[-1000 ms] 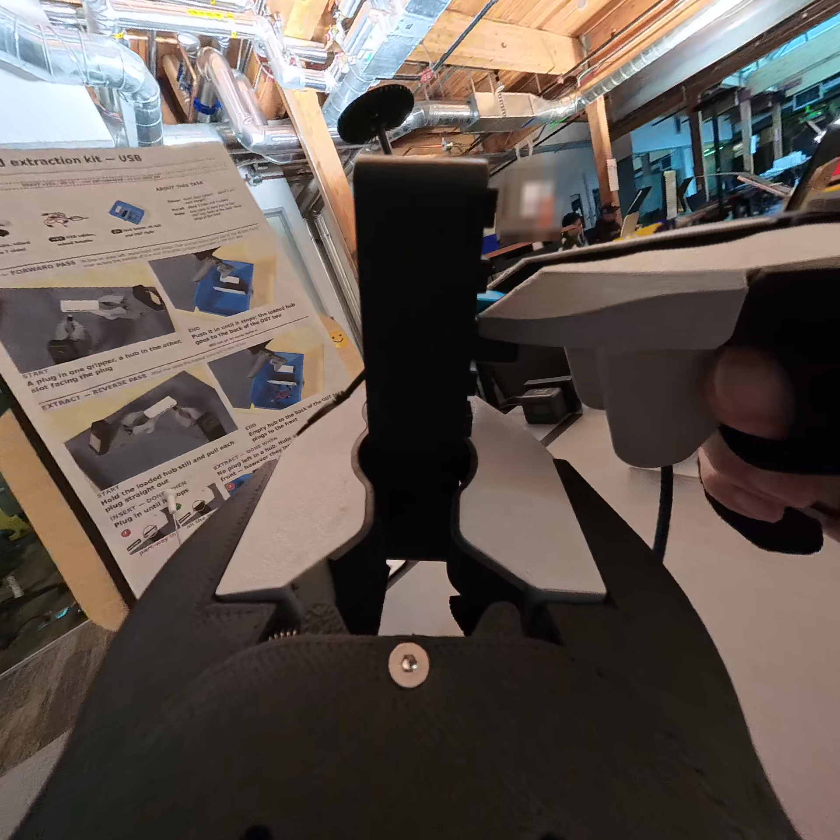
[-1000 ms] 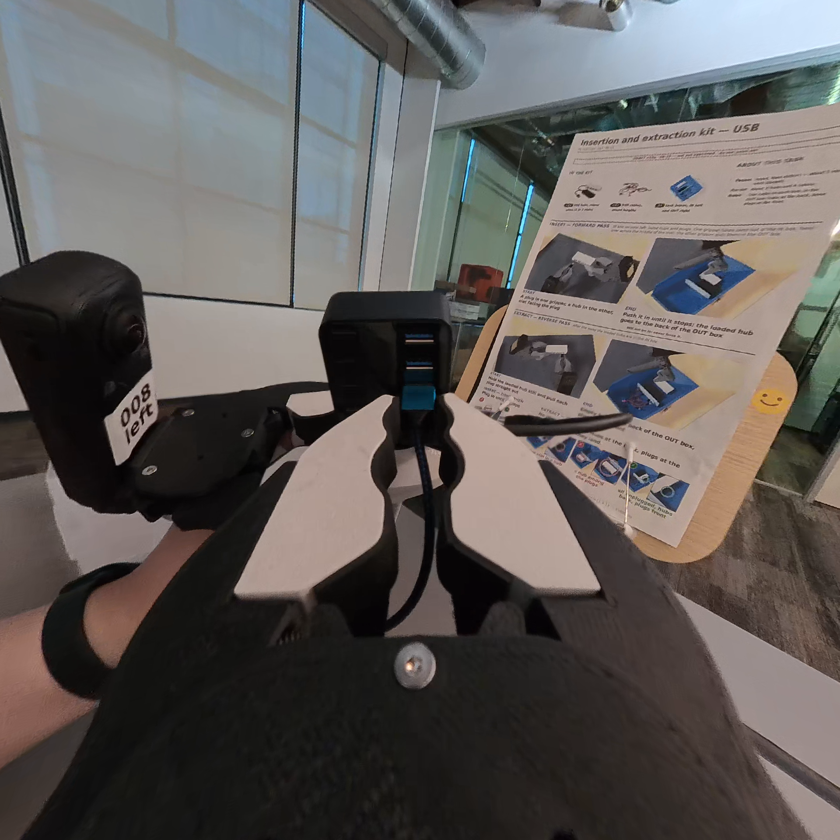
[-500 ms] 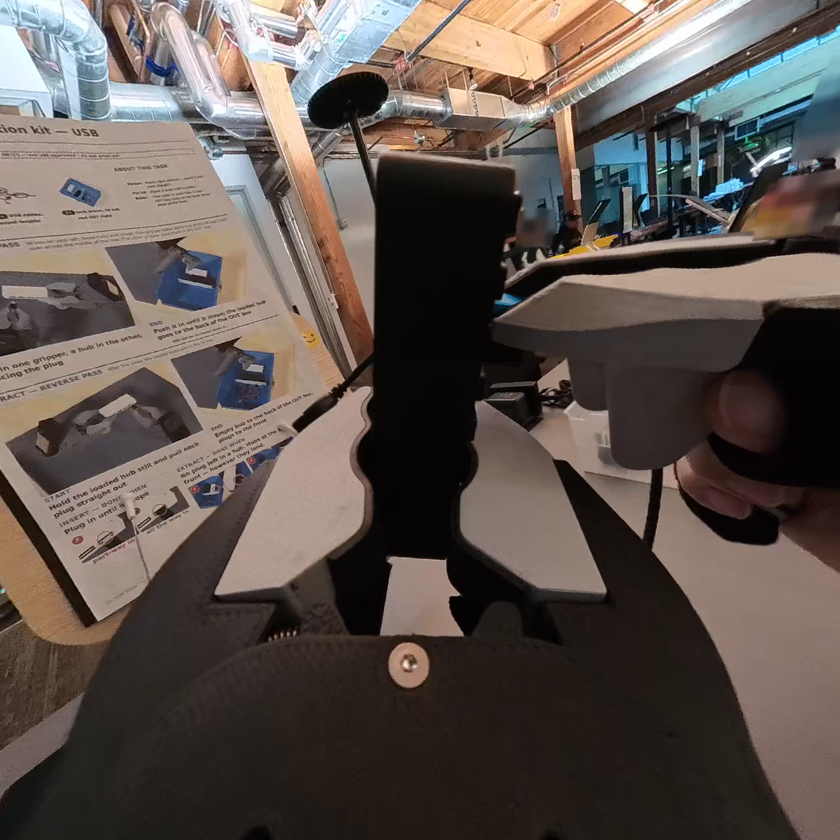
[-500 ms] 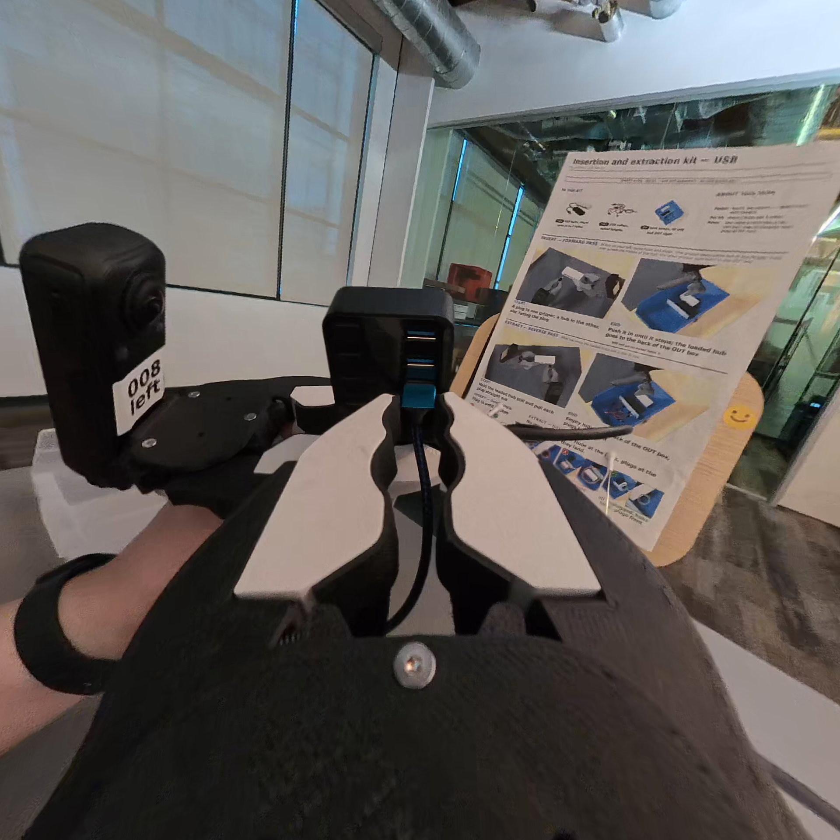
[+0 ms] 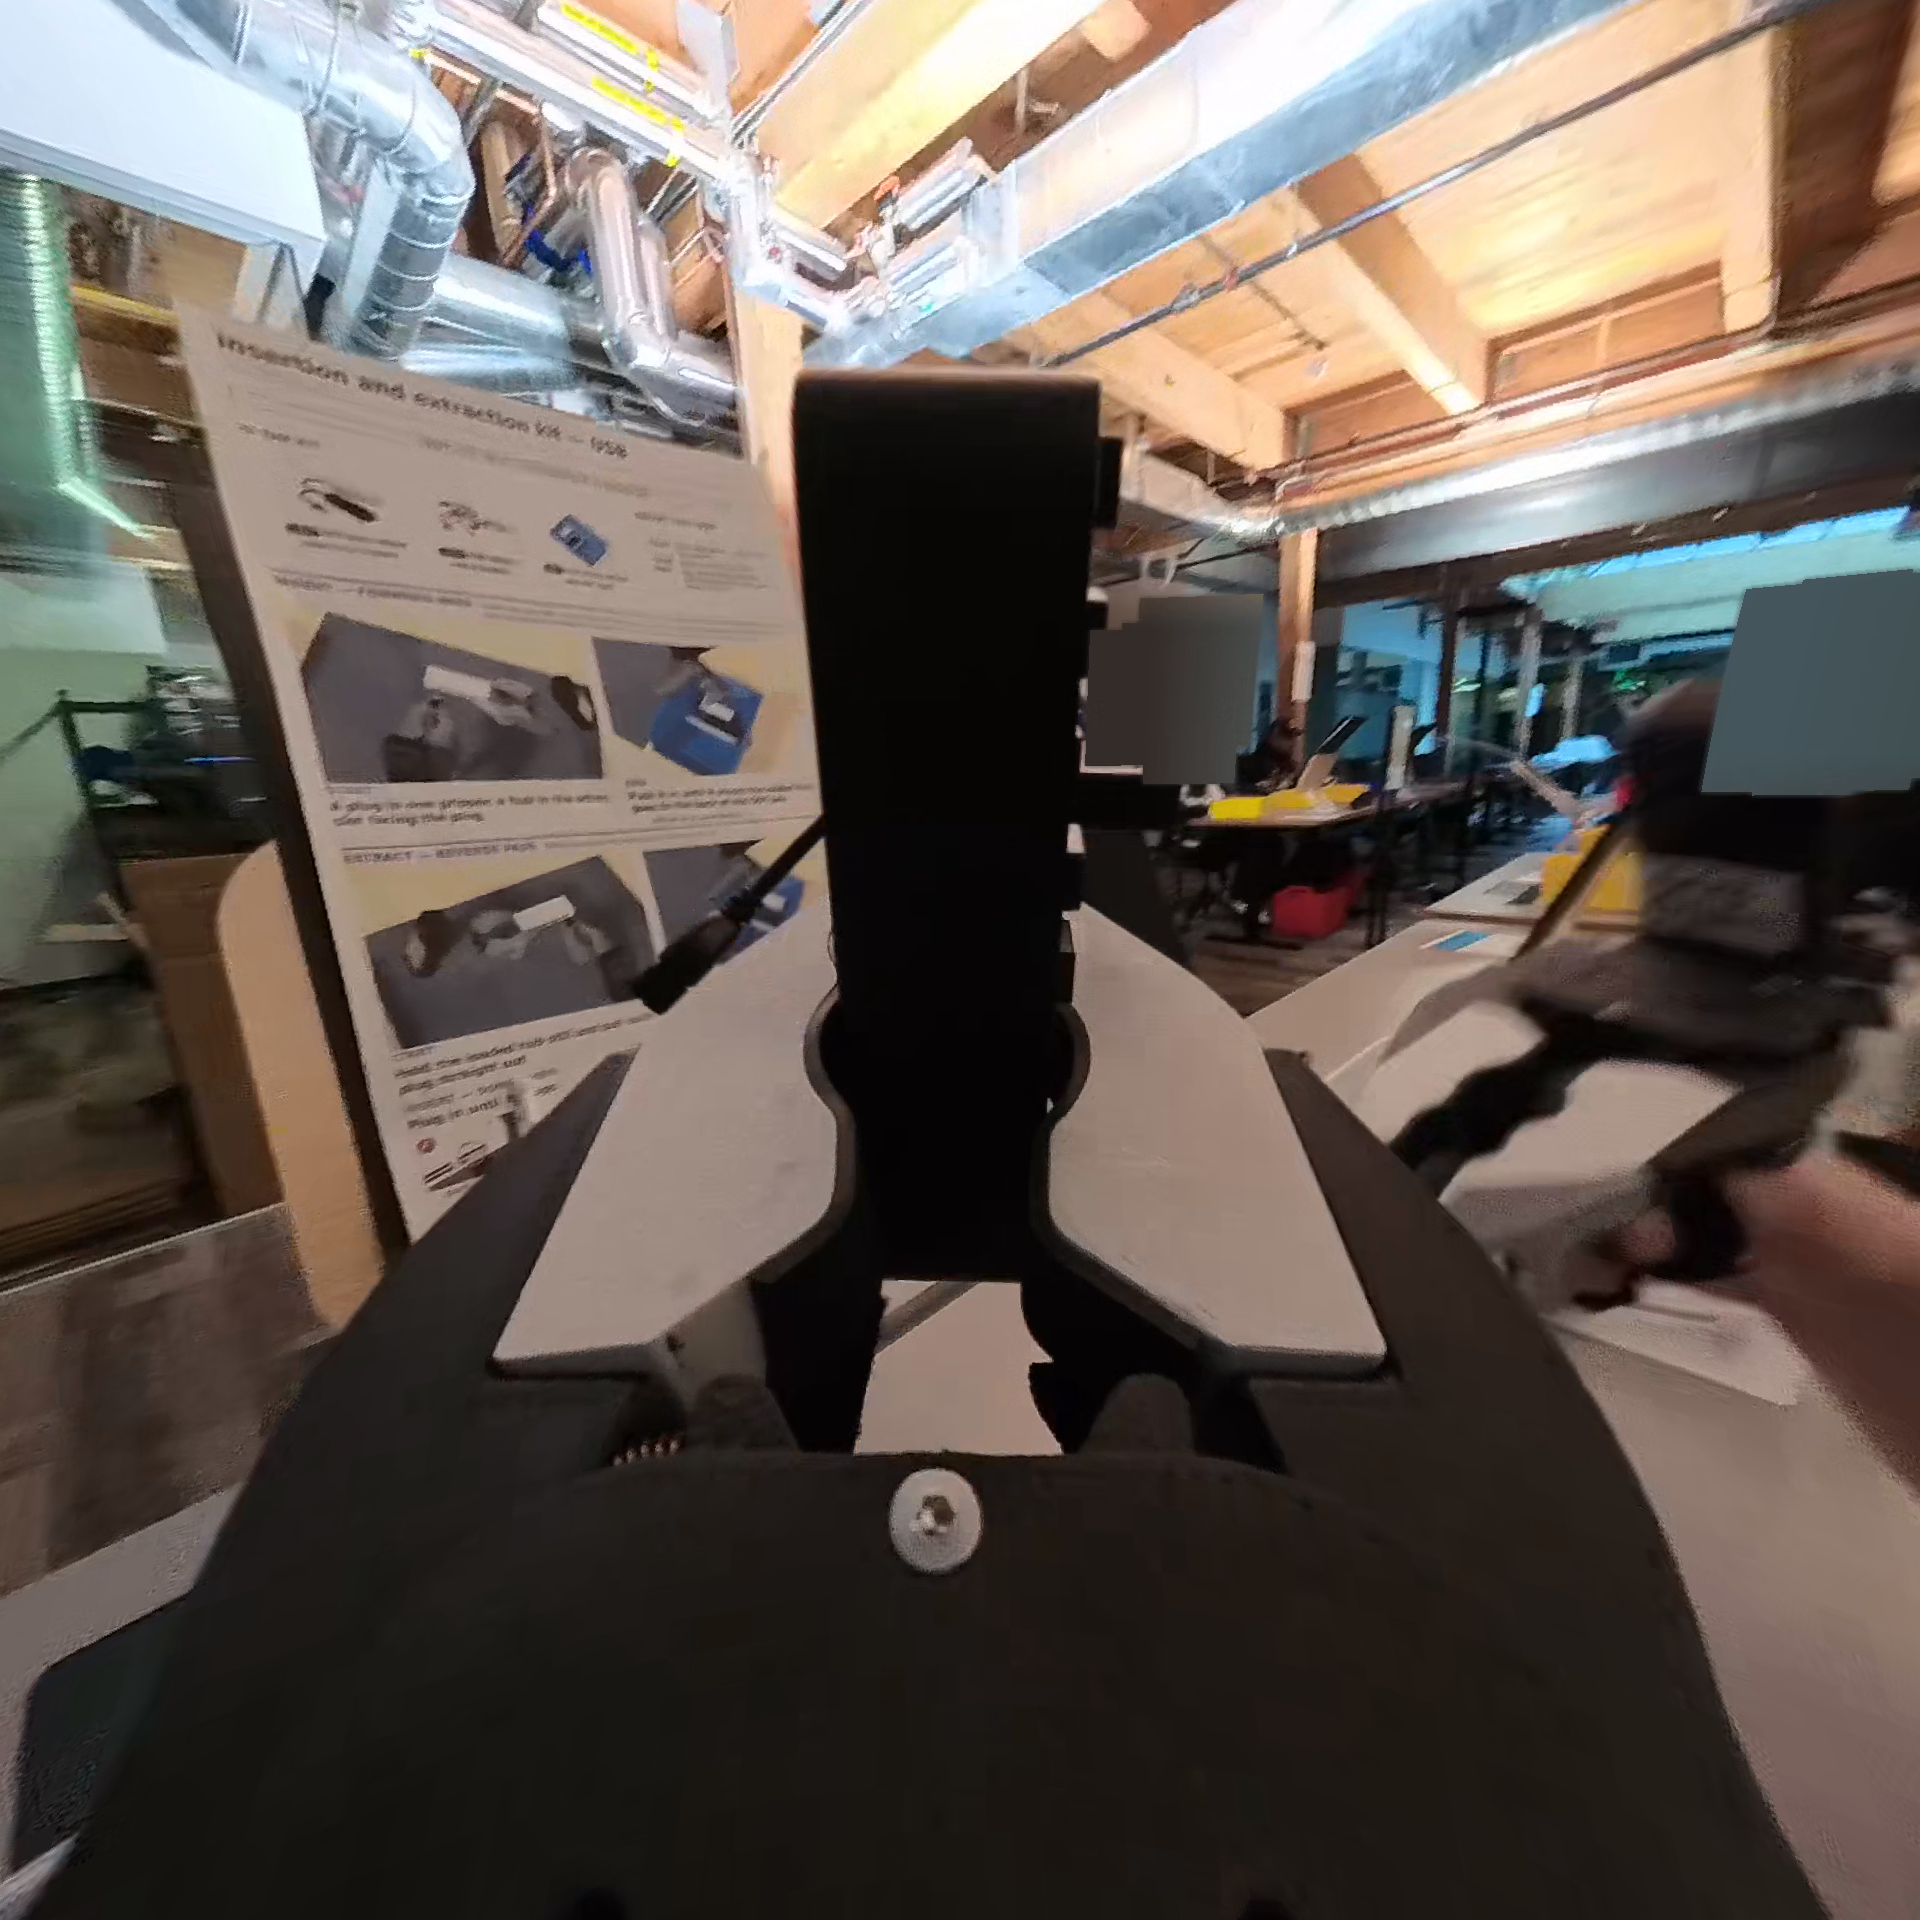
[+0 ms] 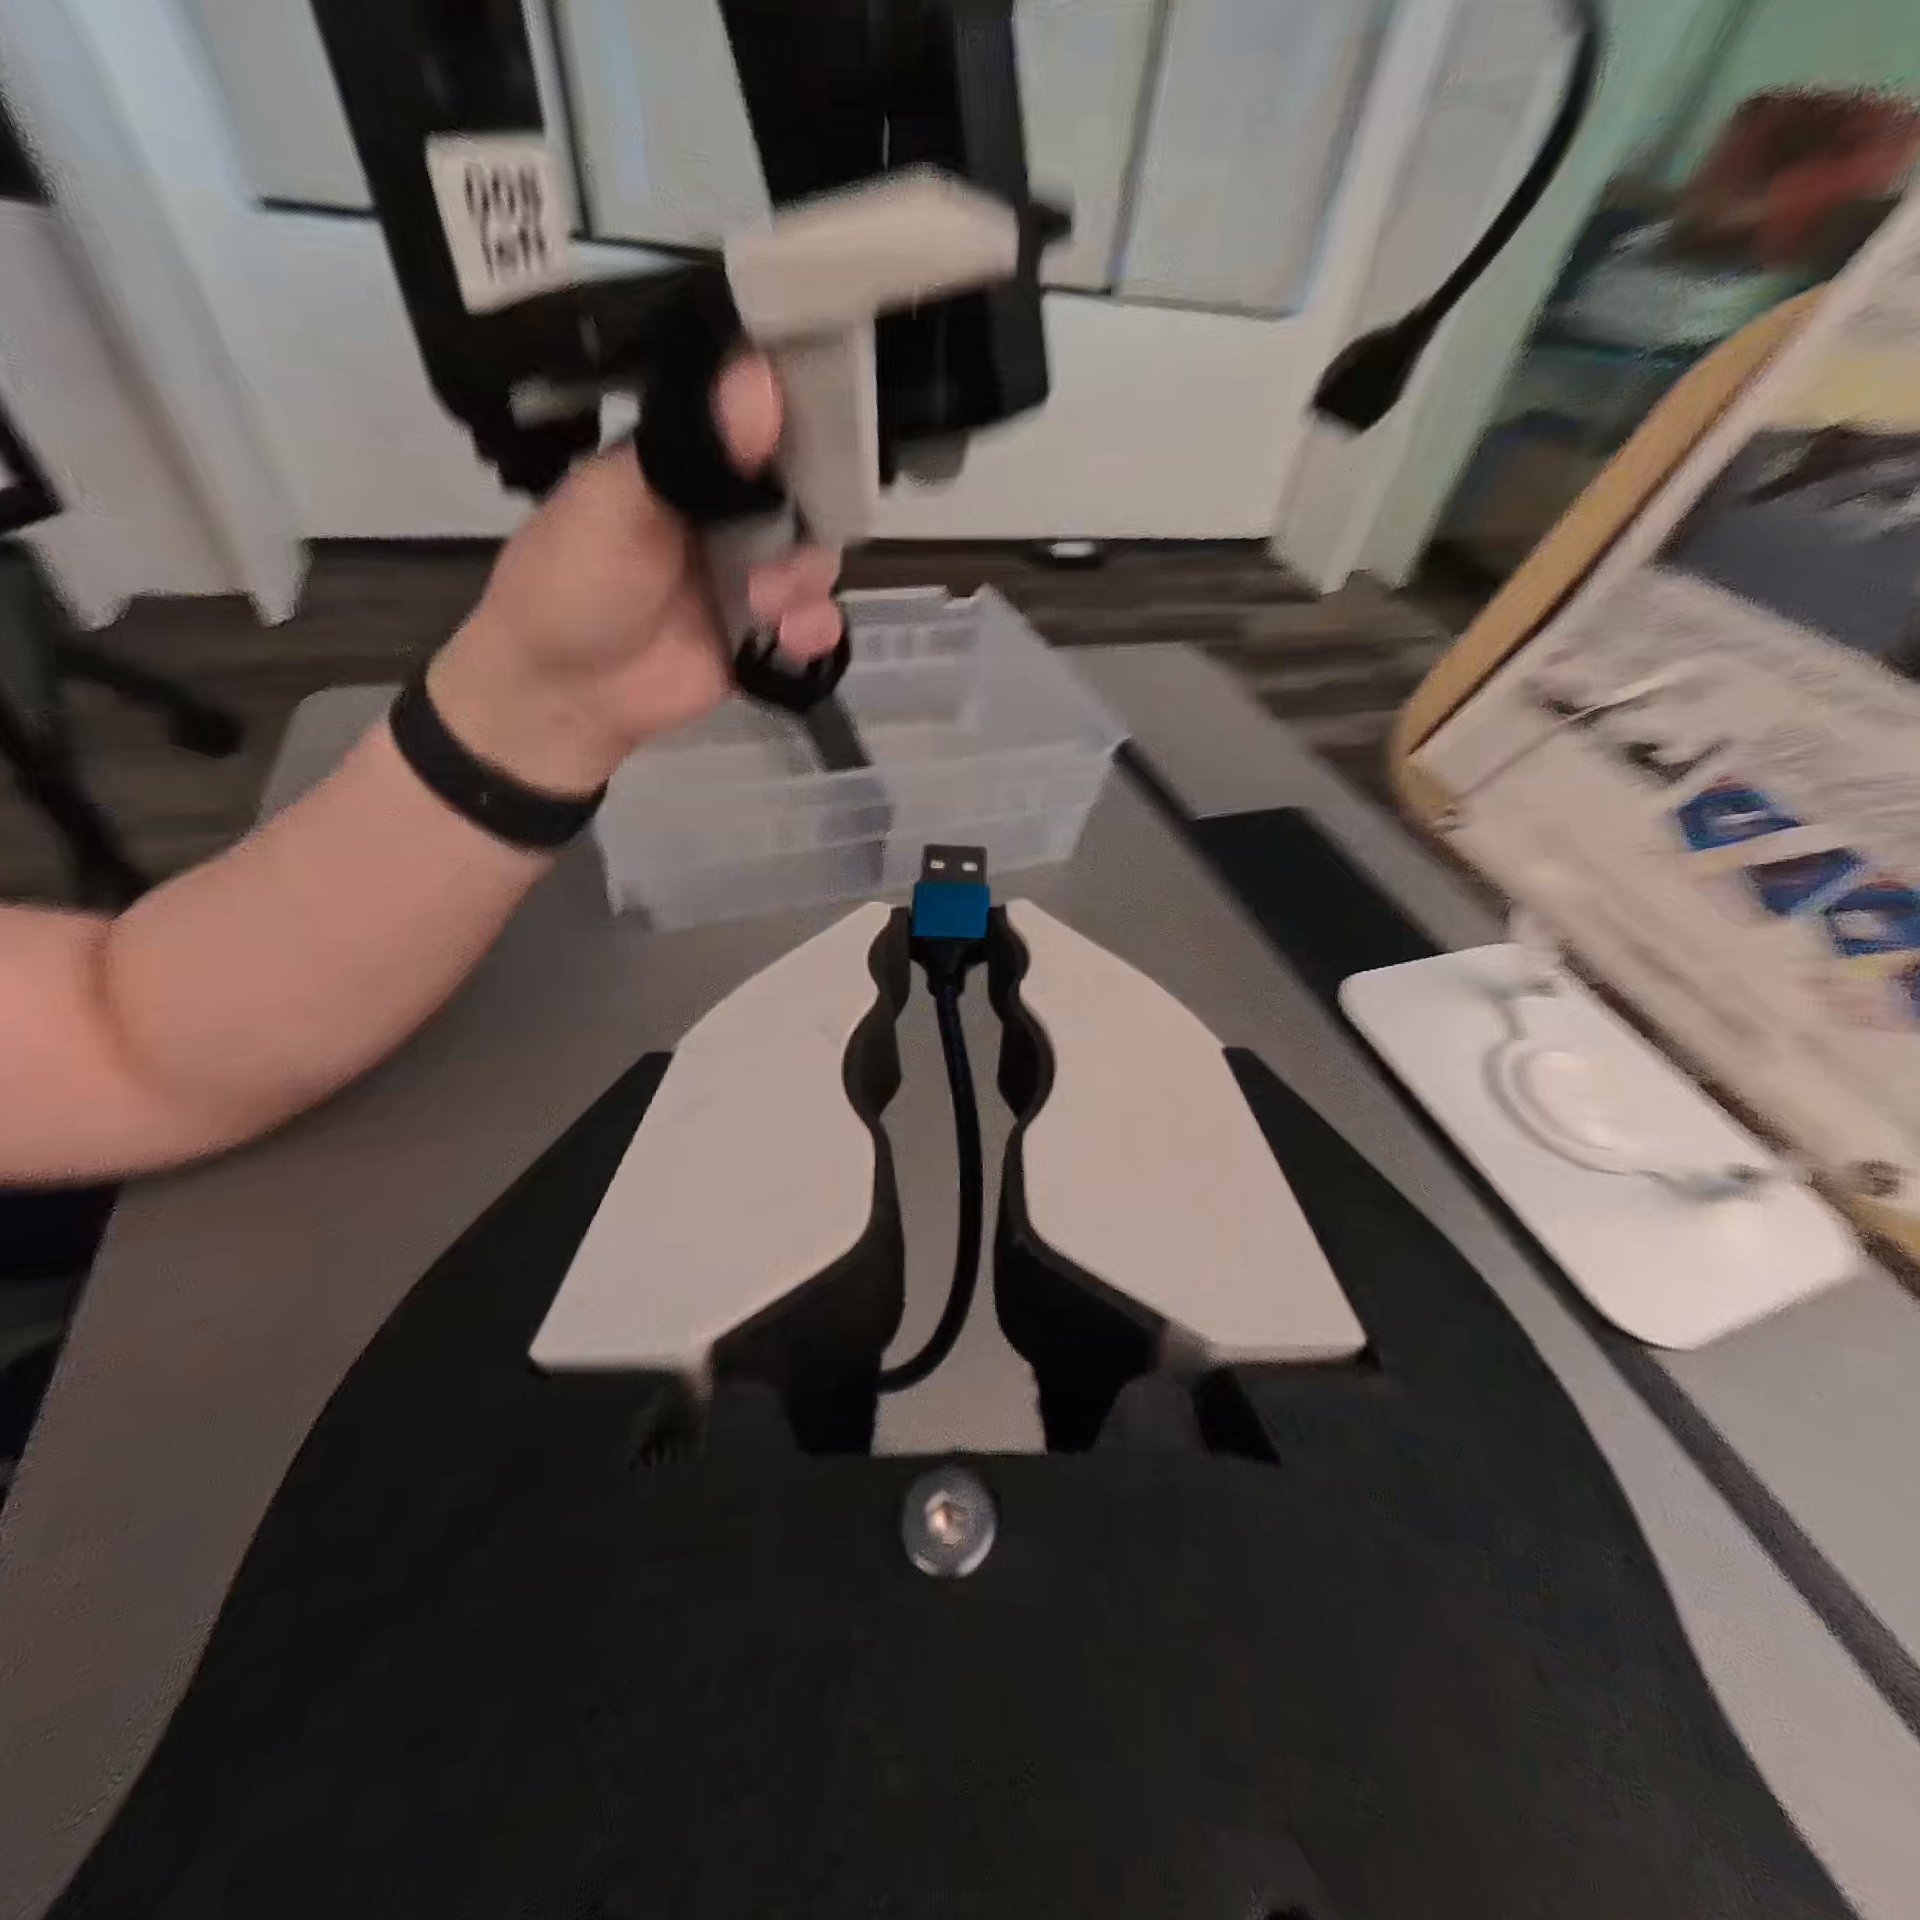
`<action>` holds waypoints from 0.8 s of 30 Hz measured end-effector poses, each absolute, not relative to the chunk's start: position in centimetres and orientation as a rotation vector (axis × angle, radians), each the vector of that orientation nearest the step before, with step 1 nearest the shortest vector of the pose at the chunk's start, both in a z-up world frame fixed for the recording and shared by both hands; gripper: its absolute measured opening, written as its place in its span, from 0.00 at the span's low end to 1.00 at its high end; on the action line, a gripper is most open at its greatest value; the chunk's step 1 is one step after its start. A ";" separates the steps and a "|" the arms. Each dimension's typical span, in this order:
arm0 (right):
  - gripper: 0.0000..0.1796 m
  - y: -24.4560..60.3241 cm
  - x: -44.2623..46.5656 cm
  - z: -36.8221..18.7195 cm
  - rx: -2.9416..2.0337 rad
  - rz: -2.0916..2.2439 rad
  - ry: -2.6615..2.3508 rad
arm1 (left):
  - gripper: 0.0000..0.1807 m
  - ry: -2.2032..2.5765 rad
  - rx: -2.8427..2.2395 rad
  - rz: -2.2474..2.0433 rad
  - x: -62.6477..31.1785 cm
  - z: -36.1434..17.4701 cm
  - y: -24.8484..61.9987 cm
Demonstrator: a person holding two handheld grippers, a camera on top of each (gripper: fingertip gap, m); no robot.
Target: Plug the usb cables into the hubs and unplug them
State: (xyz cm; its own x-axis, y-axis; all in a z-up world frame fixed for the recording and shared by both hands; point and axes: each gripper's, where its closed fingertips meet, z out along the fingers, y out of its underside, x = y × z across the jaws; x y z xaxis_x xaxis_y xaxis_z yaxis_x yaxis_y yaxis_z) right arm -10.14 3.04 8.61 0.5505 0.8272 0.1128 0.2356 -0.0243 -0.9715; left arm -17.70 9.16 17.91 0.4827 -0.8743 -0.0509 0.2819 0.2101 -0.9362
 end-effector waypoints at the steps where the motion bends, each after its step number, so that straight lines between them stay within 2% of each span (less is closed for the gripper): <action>1: 0.08 2.8 -10.7 6.8 -1.600 0.661 -1.010 | 0.16 0.692 -1.060 -0.922 -17.7 18.2 8.7; 3: 0.08 1.5 -11.6 1.6 -1.792 0.794 -1.223 | 0.16 0.708 -1.050 -0.935 -17.8 18.6 8.1; 6: 0.08 1.4 -11.4 -5.3 -1.999 0.739 -1.422 | 0.16 0.725 -1.039 -0.941 -17.8 18.9 7.6; 9: 0.08 1.0 -12.1 -9.5 -2.061 0.729 -1.560 | 0.16 0.740 -1.038 -0.948 -17.7 18.9 7.5; 12: 0.08 1.2 -12.8 -11.9 -2.106 0.720 -1.595 | 0.16 0.739 -1.036 -0.966 -17.6 18.9 7.6; 15: 0.15 1.1 -12.6 -13.9 -2.149 0.665 -1.649 | 0.16 0.735 -1.030 -1.008 -17.6 18.9 7.7; 18: 0.17 0.5 -12.2 -15.3 -2.177 0.657 -1.715 | 0.16 0.731 -1.028 -1.030 -17.7 18.9 7.8; 22: 0.09 0.8 -11.8 -15.3 -2.146 0.542 -1.780 | 0.16 0.739 -1.026 -1.029 -17.6 18.9 7.7; 24: 0.07 1.0 -11.4 -15.2 -2.131 0.440 -1.828 | 0.16 0.741 -1.024 -1.028 -17.6 19.0 7.6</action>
State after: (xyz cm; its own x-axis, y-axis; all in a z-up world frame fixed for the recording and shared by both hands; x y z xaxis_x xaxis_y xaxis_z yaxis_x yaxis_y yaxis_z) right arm -11.36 0.99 -15.19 0.1440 0.9889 -0.0373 0.8976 -0.1464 -0.4157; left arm -17.61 7.59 18.97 0.3599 -0.9323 -0.0344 0.3274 0.1608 -0.9311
